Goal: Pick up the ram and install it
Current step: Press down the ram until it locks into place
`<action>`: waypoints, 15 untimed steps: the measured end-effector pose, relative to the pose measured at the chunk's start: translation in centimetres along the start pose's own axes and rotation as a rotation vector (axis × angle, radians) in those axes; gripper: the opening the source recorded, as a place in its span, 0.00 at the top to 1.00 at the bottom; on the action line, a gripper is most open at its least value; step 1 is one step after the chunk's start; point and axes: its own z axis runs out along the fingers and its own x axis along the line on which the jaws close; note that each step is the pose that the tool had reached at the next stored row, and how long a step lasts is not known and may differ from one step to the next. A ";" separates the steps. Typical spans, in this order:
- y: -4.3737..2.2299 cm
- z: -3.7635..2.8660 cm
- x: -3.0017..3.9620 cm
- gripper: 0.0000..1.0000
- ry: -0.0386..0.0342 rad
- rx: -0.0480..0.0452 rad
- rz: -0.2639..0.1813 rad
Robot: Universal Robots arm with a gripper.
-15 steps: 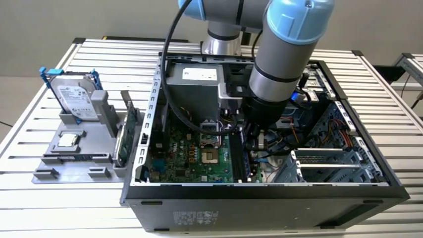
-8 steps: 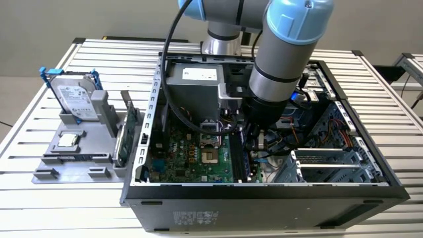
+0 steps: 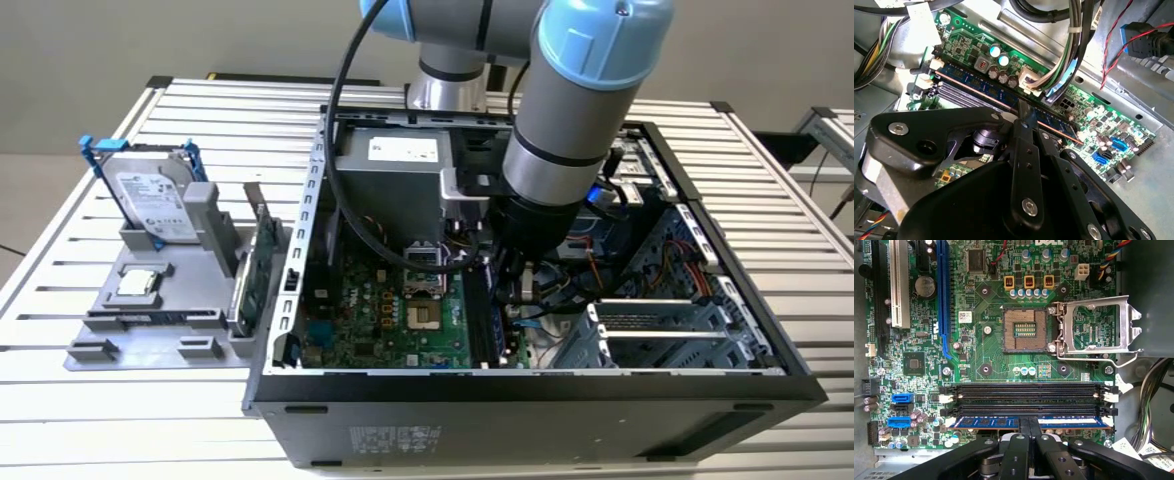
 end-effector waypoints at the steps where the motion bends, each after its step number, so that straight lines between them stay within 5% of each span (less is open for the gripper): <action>1: 0.00 0.00 0.00 1.00 0.0000 0.0000 0.000; 5: 0.00 -0.06 -0.01 1.00 -0.0003 0.0001 0.000; 15: 0.04 -1.72 0.05 1.00 -0.0001 0.0000 0.000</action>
